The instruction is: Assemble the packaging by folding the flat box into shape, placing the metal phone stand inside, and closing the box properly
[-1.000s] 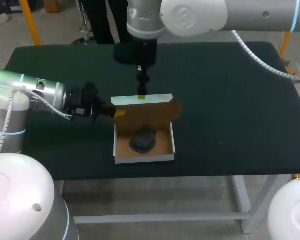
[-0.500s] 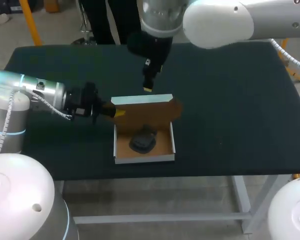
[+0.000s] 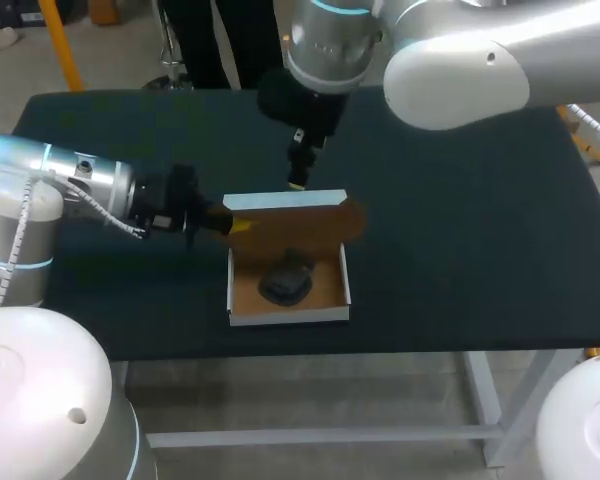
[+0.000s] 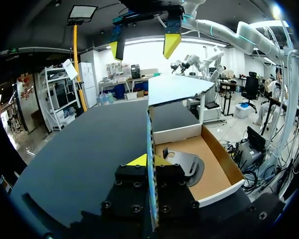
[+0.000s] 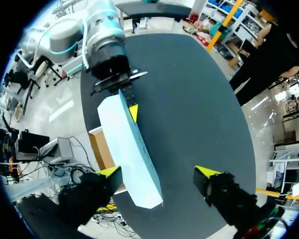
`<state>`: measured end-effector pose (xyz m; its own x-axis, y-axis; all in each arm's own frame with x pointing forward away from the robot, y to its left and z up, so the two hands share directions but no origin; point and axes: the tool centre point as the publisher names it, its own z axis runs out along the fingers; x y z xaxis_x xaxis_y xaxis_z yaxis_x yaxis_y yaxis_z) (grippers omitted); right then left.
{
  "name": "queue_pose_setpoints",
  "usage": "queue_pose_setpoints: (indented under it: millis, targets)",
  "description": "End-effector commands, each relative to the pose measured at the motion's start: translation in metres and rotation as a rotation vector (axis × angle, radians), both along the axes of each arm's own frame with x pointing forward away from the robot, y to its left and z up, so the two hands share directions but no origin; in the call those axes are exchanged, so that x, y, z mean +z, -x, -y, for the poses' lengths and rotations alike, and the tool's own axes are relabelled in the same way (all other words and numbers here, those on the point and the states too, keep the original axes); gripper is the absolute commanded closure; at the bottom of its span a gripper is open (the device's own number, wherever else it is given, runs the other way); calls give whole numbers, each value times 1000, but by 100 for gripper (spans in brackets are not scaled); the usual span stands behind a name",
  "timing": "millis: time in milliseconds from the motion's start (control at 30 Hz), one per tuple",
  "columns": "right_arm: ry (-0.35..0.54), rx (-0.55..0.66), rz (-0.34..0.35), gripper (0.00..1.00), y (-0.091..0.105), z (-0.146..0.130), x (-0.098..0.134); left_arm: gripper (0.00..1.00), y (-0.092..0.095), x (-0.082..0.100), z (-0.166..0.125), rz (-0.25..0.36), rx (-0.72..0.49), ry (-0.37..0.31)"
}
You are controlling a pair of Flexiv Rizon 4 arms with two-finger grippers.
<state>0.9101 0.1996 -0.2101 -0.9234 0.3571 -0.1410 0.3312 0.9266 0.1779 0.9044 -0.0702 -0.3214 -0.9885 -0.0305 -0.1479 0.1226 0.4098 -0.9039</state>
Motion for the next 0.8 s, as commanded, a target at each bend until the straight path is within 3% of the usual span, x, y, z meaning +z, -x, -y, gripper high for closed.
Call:
queue_pose_setpoints:
  millis: [33,433,633,800]
  targets:
    - [-2,1,1,0,1,1,1,100,5,0,2,31,13,-3]
    - [26,-286,-143,0,2,12,-3,100,18,-3,3,142,-2,-14]
    - [-15,-362,-208,0,7,18,-5,100,21,-9,1,213,4,-23]
    - [-84,-414,-269,0,17,24,-9,100,22,-13,0,238,-3,-14]
